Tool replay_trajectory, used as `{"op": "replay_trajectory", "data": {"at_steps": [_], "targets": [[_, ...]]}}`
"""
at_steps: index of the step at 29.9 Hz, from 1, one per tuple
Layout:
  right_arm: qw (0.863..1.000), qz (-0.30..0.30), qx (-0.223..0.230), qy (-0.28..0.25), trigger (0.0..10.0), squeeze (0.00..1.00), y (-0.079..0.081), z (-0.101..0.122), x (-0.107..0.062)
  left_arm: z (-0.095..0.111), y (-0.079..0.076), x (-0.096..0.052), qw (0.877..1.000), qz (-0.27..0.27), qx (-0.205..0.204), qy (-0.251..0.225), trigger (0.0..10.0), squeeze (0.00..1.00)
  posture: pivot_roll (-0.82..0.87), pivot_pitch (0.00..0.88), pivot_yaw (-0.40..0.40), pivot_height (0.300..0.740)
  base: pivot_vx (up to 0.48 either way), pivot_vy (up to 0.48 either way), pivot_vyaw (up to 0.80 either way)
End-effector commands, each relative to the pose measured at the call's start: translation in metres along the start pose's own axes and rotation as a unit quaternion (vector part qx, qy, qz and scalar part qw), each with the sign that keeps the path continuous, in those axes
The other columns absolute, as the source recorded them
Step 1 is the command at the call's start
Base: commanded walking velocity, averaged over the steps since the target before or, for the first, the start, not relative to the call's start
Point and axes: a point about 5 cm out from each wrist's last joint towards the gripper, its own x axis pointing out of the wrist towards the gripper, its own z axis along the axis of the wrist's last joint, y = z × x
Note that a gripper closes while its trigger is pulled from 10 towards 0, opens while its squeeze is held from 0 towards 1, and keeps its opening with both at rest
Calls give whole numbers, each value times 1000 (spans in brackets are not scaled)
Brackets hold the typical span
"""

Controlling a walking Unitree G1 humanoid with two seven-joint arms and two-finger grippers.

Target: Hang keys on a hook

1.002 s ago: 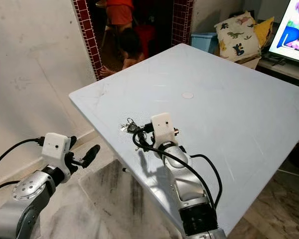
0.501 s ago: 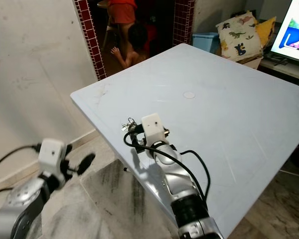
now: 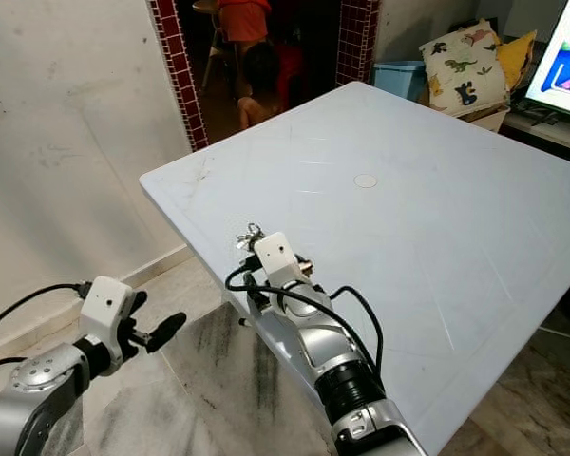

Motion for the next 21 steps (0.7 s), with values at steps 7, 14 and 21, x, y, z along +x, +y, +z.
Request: {"op": "replay_trajectory", "data": {"at_steps": [7, 14, 21], "targets": [[999, -18, 26, 23, 0, 0, -6, -5, 2, 7, -10, 7, 999, -33, 34, -13, 10000, 0, 96, 0, 92, 740, 0, 0, 0], [996, -12, 65, 53, 0, 0, -7, -17, 0, 16, -24, 8, 996, -70, 17, -44, 10000, 0, 92, 0, 88, 740, 0, 0, 0], [996, -16, 70, 59, 0, 0, -10, -20, 0, 13, -29, 10, 995, -84, 29, -41, 10000, 0, 83, 0, 83, 740, 0, 0, 0]]}}
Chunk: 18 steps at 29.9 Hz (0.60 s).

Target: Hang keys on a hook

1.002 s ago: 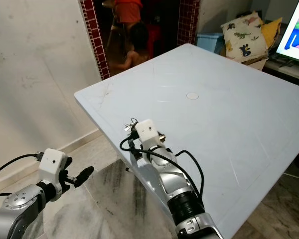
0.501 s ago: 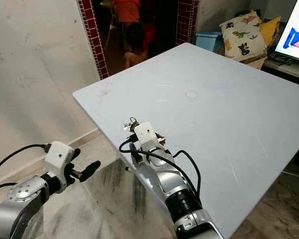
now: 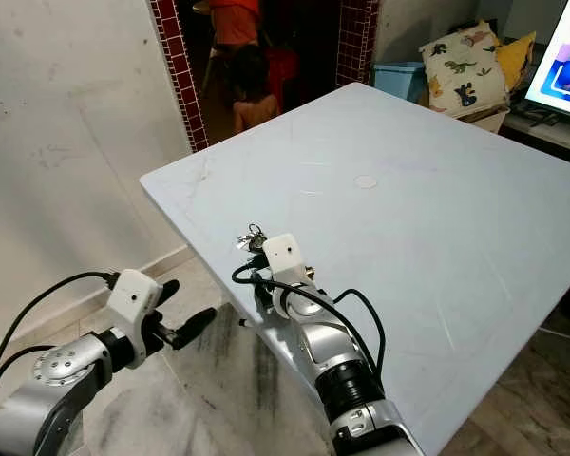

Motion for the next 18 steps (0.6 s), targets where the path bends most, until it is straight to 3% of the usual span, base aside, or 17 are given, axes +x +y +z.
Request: {"op": "replay_trajectory", "data": {"at_steps": [1, 18], "targets": [[999, -11, 11, 36, 0, 0, -6, -13, 1, 3, 1, -1, 1000, 0, 13, -5, 10000, 0, 84, 0, 79, 740, 0, 0, 0], [999, -22, 3, 39, 0, 0, -9, -13, 1, 6, 1, -1, 1000, 6, 15, -12, 10000, 0, 89, 0, 74, 740, 0, 0, 0]]}}
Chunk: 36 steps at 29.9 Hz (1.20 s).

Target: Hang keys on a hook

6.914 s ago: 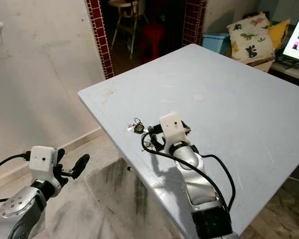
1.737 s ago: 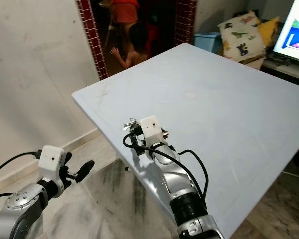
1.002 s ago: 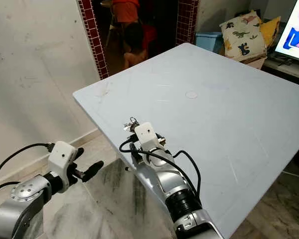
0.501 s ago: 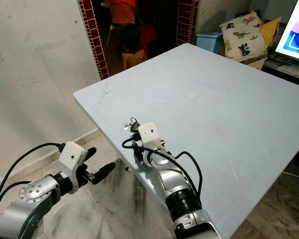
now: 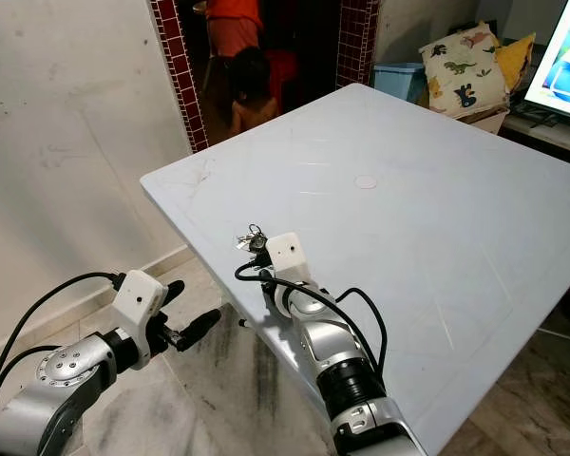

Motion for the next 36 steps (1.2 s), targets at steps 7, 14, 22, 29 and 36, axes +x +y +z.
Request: {"op": "replay_trajectory", "data": {"at_steps": [7, 14, 22, 29, 36], "targets": [[999, -38, -3, 27, 0, 0, -15, -11, 0, 6, 2, -1, 1000, 6, 14, -12, 10000, 0, 85, 0, 75, 740, 0, 0, 0], [997, -71, 5, 8, 0, 0, -28, -5, -3, 9, 4, -1, 1000, 17, 16, -17, 10000, 0, 82, 0, 77, 740, 0, 0, 0], [994, -104, 19, -10, 0, 0, -44, -1, -5, 12, 9, 0, 999, 38, 17, -29, 10000, 0, 77, 0, 85, 740, 0, 0, 0], [993, -113, 21, -19, 0, 0, -49, 0, -7, 17, 8, 3, 998, 36, 20, -41, 10000, 0, 73, 0, 86, 740, 0, 0, 0], [991, -119, 39, -48, 0, 0, -53, 6, -11, 18, 10, 2, 998, 43, 25, -46, 10000, 0, 70, 0, 88, 740, 0, 0, 0]]}}
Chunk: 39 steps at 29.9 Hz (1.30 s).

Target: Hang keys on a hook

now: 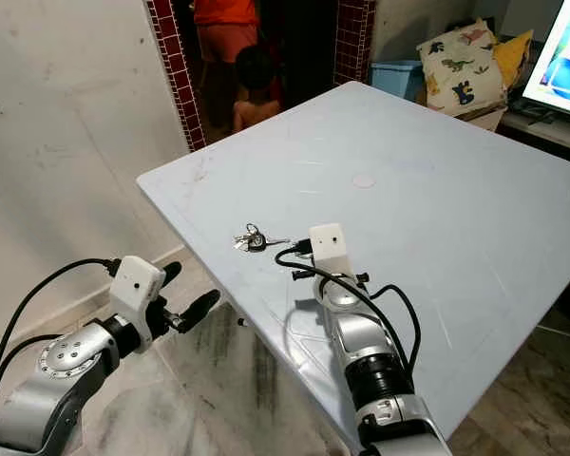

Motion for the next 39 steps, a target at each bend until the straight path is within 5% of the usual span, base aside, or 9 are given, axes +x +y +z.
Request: {"op": "replay_trajectory", "data": {"at_steps": [1, 7, 18, 20, 21, 22, 39], "targets": [[999, -2, 19, -33, 0, 0, -2, 12, -2, 2, 6, -2, 1000, 17, 9, -3, 10000, 0, 68, 0, 88, 740, 0, 0, 0], [989, 12, 49, -140, 0, 0, -6, 41, -13, 8, 12, 2, 998, 59, 9, -29, 10000, 0, 57, 0, 85, 740, 0, 0, 0], [981, 31, 54, -183, 549, 0, -9, 50, -30, 12, 18, -3, 989, 137, 0, -62, 10000, 0, 38, 0, 74, 740, 0, 0, 0], [980, 35, 45, -191, 2353, 0, -8, 51, -37, 15, 20, -4, 986, 151, 2, -69, 10000, 0, 31, 0, 71, 740, 0, 0, 0], [980, 37, 42, -193, 7294, 0, -8, 52, -39, 16, 22, -5, 985, 160, 1, -71, 10000, 0, 27, 0, 69, 740, 0, 0, 0], [979, 44, 39, -195, 10000, 0, -7, 52, -43, 17, 25, -6, 982, 177, 2, -73, 10000, 0, 24, 0, 67, 740, 0, 0, 0], [981, 3, 69, -179, 10000, 0, -21, 36, -75, 14, 27, -19, 970, 231, -6, -72, 10000, 0, -6, 0, 60, 740, 0, 0, 0]]}}
